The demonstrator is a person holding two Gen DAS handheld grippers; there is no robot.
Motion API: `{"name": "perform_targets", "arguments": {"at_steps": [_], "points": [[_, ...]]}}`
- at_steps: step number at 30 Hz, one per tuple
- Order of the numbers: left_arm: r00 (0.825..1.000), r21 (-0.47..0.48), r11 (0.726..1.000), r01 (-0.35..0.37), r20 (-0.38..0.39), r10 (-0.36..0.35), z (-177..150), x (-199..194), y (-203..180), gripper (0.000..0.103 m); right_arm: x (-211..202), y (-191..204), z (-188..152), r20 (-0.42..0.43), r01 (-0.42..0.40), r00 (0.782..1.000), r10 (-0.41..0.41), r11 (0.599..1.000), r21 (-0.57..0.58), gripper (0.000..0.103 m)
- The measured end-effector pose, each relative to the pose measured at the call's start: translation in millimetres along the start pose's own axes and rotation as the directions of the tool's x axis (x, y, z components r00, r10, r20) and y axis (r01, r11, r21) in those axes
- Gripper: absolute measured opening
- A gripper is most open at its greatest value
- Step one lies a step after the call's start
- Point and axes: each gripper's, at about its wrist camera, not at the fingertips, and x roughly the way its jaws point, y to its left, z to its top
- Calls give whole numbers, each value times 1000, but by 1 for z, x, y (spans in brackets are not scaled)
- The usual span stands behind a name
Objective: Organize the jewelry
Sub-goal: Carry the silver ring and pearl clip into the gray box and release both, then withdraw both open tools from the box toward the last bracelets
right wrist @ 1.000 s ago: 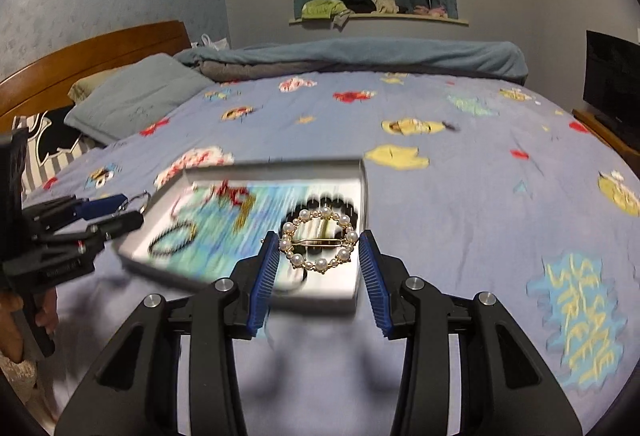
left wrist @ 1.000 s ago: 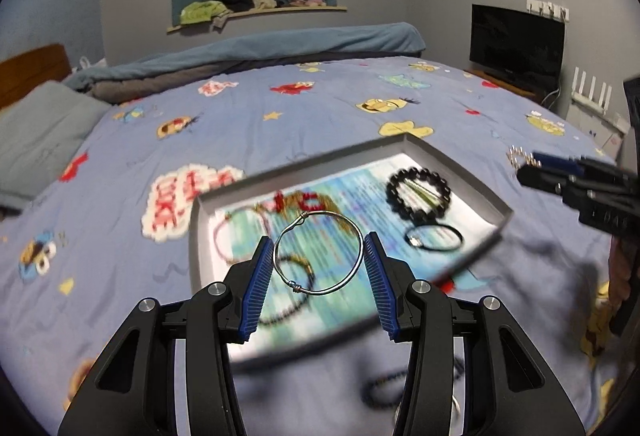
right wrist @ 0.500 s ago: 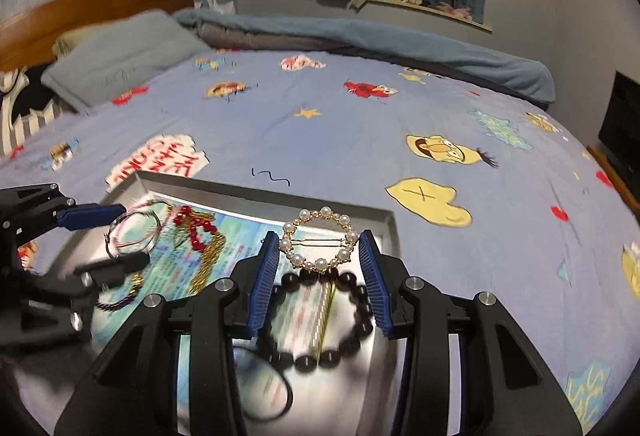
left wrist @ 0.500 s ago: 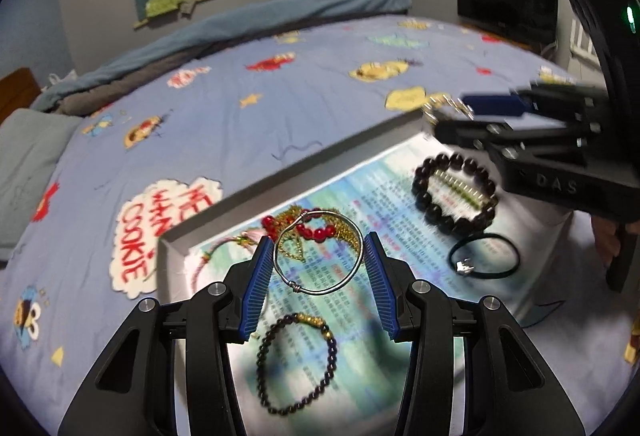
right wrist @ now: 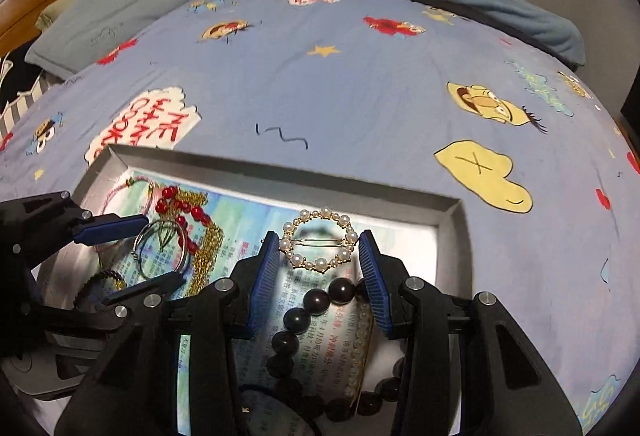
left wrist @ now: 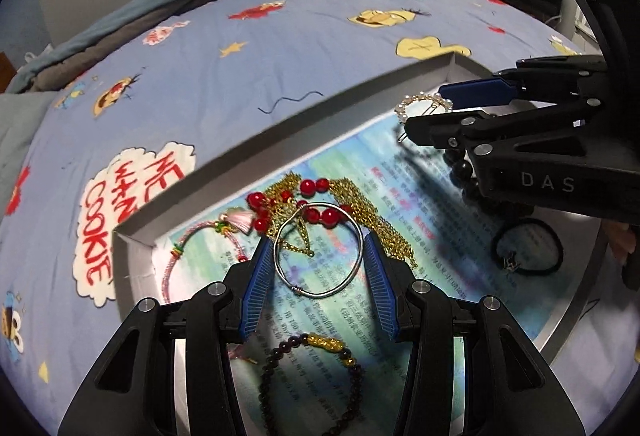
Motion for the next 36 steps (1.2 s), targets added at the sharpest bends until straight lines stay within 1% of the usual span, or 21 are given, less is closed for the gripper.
{"name": "perform_targets", "arguments": {"at_steps": [4,11,13,14,15,16,17,21,22,25,27,28,29,30,34,36], "points": [[1000,4,1000,2,2,-2,-1,0,-1,49,5,-1,-3,-21,3,1000,-3,1000,-3,41],[1000,21,1000,-19,10,19,-1,-1,-5,53,7,-3,-4,-38,-4,999,4,1000,8,41],[999,25,999,-28,22,27,-1,-4,-6,58,6,-4,-4,-37,-8,999,8,1000,10,42],[999,25,999,-34,33,33,-1,-6,-6,61,6,-4,-4,-36,-11,999,12,1000,12,45],[998,26,999,-35,50,34,-1,-9,-6,63,5,-5,-5,-35,-14,999,15,1000,16,50],[997,28,999,-39,64,38,-2,-13,-7,66,4,-6,-4,-33,-16,999,16,1000,19,52],[996,28,999,-46,75,44,-2,-16,-7,68,2,-7,-5,-30,-17,999,17,1000,21,52],[995,17,998,-56,84,55,-5,-32,-5,72,-9,-12,-7,-20,-2,1000,3,999,40,52],[994,14,998,-60,88,58,-5,-35,-5,74,-14,-14,-8,-15,-6,1000,6,999,52,53],[993,-18,997,-69,98,71,-12,-53,-1,78,-33,-18,-12,6,-13,1000,13,997,79,62],[992,-51,996,-73,101,78,-16,-65,2,82,-54,-20,-16,31,-18,999,15,996,89,70],[991,-69,995,-77,106,84,-18,-71,2,87,-61,-20,-18,40,-20,999,16,995,93,74],[990,-86,993,-79,113,89,-21,-76,3,91,-74,-20,-21,57,-22,998,17,995,100,84],[988,-109,991,-75,125,88,-25,-86,4,92,-82,-20,-24,71,-24,997,17,994,104,89],[985,-158,985,-75,143,98,-40,-112,1,94,-127,-14,-41,134,-31,991,16,994,105,97],[982,-184,979,-85,152,114,-52,-129,-3,94,-148,-9,-54,161,-44,987,26,993,107,97]]}}
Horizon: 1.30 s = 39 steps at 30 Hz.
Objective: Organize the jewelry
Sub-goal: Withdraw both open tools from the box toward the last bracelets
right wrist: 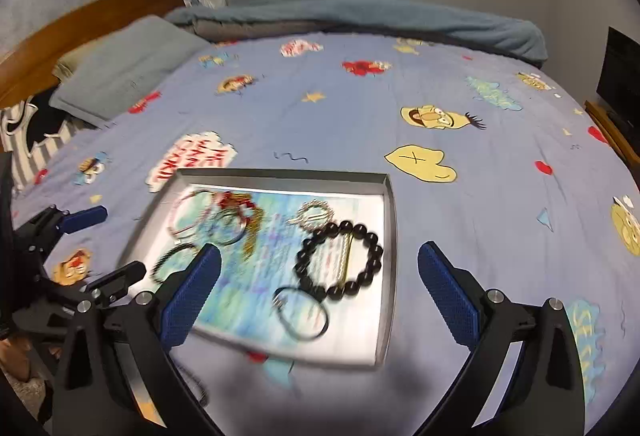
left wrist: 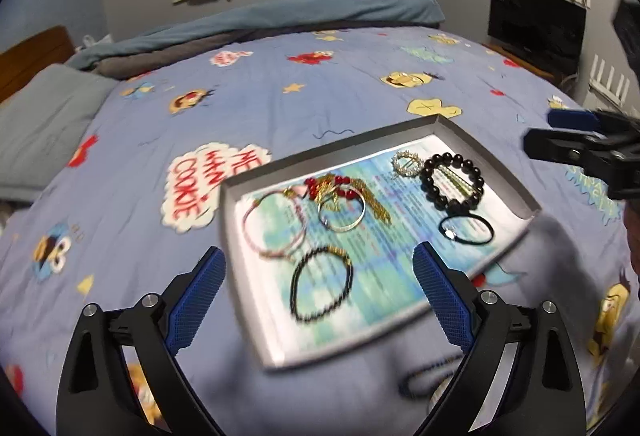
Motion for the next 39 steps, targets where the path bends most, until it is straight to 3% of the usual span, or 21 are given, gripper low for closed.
{"name": "perform_targets", "arguments": {"at_steps": [6,13,18,24,39], "points": [[997,27,999,-33,76,31,-25,-52,-13,96,-48,16,-31,67,-5,998,7,1000,-31,97],[992,8,999,-39,123,38,-62,-80,-27,96,-75,31,-72,131,19,991,-15,999,-28,97],[994,-62,998,7,112,0,-94,-73,-36,96,-74,31,-100,154,43,987,-42,999,2,97],[995,-11,999,-36,93,37,-119,-52,-51,96,-49,14,-122,119,39,992,-46,997,59,97],[992,35,993,114,55,-116,-133,-18,-73,92,-22,14,-145,99,20,995,-21,1000,12,97]]}}
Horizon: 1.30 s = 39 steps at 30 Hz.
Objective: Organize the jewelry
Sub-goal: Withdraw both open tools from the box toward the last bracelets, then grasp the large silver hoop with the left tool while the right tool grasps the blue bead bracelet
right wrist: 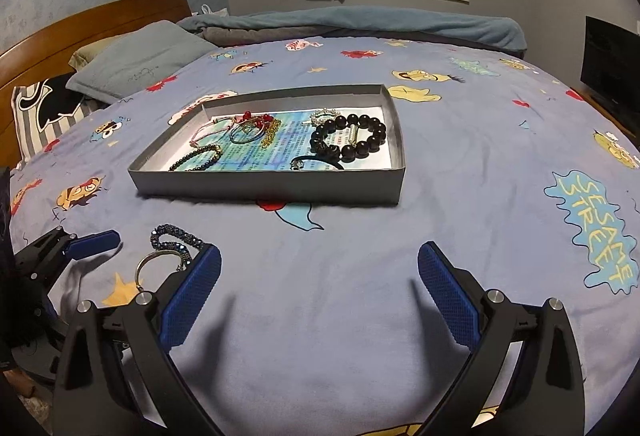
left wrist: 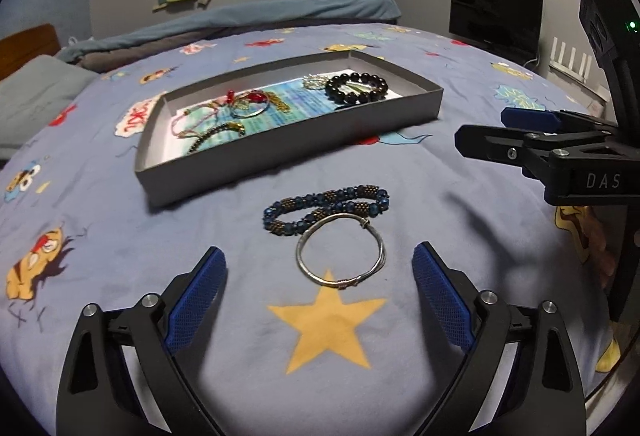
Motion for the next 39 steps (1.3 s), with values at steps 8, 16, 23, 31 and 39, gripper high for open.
{"name": "perform_targets", "arguments": {"at_steps": [8,16,23,31,39], "points": [[999,13,999,52,-10,-52,3,6,-4,59,3,1,2,8,-4,1000,4,1000,2,97],[999,76,997,32,11,-33,1,-1,-13,48,7,7,3,13,-2,1000,2,1000,-4,97],[998,53,998,-18,54,15,2,-21,8,48,9,16,2,17,-13,1000,14,999,-36,95],[997,-65,995,-69,38,71,4,-21,46,48,21,38,-2,-27,-62,998,60,995,-83,61],[997,-54,996,-67,27,68,3,-19,45,48,34,63,-3,-70,-106,993,97,985,-134,30]]}}
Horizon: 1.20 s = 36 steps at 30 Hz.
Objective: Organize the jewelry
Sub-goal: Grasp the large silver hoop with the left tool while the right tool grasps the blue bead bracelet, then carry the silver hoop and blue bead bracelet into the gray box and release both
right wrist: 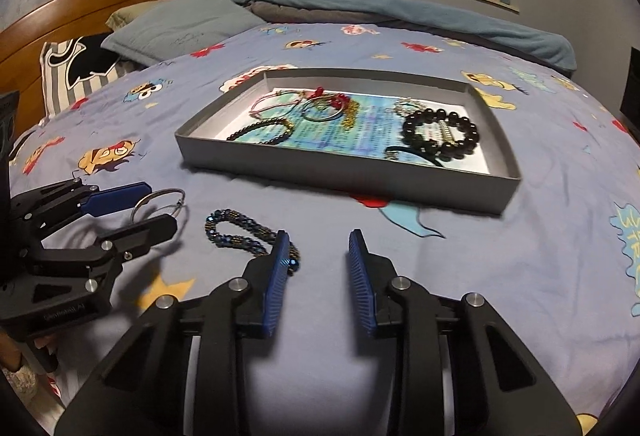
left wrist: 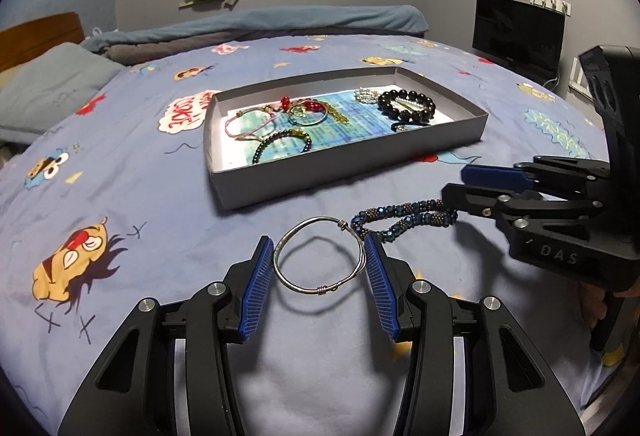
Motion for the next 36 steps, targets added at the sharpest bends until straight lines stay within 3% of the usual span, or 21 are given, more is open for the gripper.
{"name": "perform_targets", "arguments": {"at_steps": [13,15,17,28,33,36], "points": [[999,-2,1000,24,-25,-24,-2,7,1,49,24,13,-3,-98,-35,995,30,998,-51,28],[999,-1,1000,24,-32,-24,-2,8,1,49,26,16,-3,-110,-45,993,37,997,-63,14],[999,5,1000,18,-28,-18,-1,6,0,49,27,17,-2,-111,-45,993,36,996,-74,9],[1000,-15,1000,23,13,-23,3,-15,-3,48,-13,12,8,14,-67,998,67,997,-33,7],[999,-19,999,28,38,-27,20,-26,-7,48,-38,6,22,67,-93,993,94,995,-25,7],[998,4,1000,12,58,-12,37,-27,-10,48,-46,1,36,101,-49,993,54,998,-50,7]]}}
